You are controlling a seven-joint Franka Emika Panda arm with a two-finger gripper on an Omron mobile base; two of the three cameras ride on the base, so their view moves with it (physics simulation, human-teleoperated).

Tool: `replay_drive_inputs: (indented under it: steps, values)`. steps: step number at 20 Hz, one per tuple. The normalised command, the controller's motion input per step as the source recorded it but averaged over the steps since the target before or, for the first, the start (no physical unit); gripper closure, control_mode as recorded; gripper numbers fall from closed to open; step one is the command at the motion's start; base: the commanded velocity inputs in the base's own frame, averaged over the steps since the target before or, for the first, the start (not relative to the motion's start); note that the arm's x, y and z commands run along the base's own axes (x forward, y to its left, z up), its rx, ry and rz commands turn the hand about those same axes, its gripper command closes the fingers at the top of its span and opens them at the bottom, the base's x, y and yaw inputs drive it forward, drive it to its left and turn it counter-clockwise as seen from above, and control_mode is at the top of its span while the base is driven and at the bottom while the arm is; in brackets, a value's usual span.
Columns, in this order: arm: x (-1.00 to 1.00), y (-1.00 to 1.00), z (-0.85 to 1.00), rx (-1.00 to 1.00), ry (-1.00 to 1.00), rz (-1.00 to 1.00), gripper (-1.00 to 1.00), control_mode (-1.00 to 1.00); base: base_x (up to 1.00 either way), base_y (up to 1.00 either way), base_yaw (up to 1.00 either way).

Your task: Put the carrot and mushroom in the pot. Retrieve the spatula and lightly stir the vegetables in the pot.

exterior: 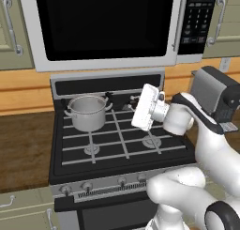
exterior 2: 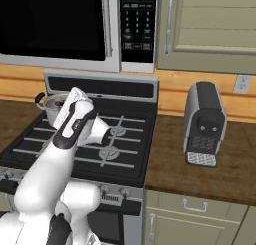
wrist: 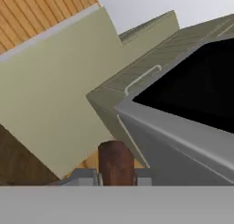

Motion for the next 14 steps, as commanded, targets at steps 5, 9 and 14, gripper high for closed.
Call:
replay_drive_inputs:
  steps: [5, 9, 14]
  values:
    - [0.00, 0.35, 0.56, 0.54, 0.22, -0.27, 1.00, -1.00, 0.00, 0.00, 0.00]
    - [0.09, 0.36, 0.17, 0.24, 0.06, -0.11, 1.00, -1.00, 0.00, 0.00, 0.00]
    - [0.28, 0.35, 0.00, 0.15, 0.14, -0.03, 1.00, -1.00, 0.00, 0.00, 0.00]
